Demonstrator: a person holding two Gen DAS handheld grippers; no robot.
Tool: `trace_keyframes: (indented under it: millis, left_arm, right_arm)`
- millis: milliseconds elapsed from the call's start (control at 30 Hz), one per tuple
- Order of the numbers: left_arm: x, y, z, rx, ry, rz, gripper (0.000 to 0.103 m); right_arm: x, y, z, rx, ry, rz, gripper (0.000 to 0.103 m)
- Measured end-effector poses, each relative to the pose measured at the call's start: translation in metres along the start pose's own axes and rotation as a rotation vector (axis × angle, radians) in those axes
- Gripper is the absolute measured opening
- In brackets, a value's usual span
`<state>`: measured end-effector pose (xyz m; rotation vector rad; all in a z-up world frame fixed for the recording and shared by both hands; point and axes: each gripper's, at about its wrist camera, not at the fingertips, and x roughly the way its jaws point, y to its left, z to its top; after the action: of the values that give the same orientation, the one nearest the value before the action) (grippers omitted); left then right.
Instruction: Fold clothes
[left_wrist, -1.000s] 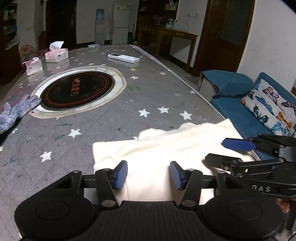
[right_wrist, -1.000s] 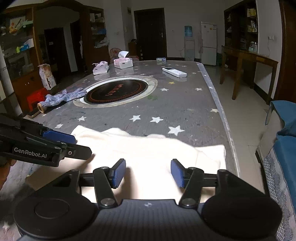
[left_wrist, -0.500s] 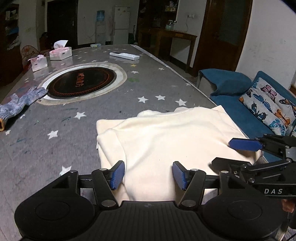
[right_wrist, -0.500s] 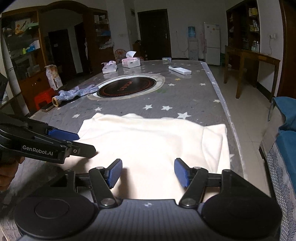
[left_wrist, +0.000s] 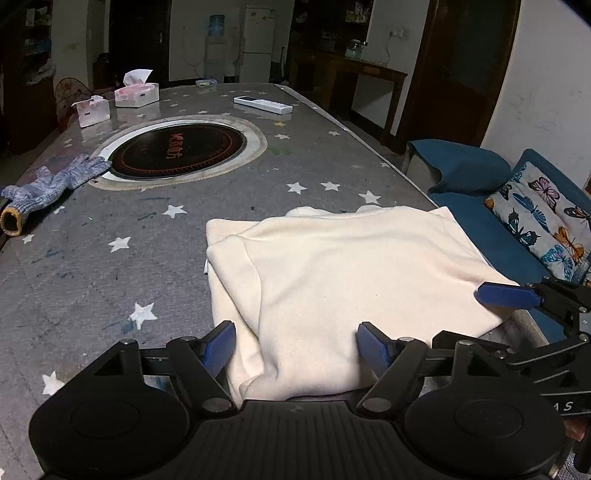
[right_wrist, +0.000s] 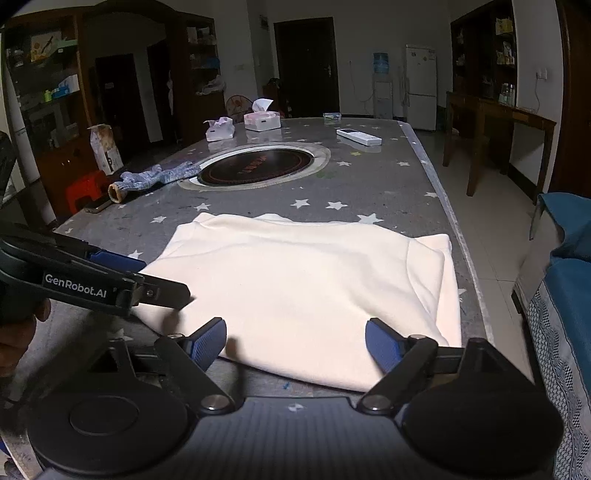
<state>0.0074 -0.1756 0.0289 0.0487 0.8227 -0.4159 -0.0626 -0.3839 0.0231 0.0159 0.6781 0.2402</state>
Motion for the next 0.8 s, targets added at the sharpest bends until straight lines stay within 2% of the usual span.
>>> trace_keyframes:
  millis: [100, 200, 467, 800]
  left_arm:
    - [-0.003, 0.000, -0.002, -0.010, -0.004, 0.006, 0.081]
    - [-0.007, 0.001, -0.005, -0.018, -0.007, 0.013, 0.083]
    - [-0.022, 0.000, -0.011, -0.020, -0.038, 0.037, 0.095]
    - [-0.038, -0.002, -0.022, -0.022, -0.061, 0.059, 0.103]
  right_arm:
    - [-0.004, 0.004, -0.001, -0.005, -0.009, -0.012, 0.088]
    - [-0.008, 0.007, -0.002, -0.004, -0.018, -0.027, 0.096]
    - [-0.020, 0.012, -0.006, 0.009, -0.031, -0.049, 0.101]
    - [-0.029, 0.019, -0.012, 0.033, -0.024, -0.079, 0.103]
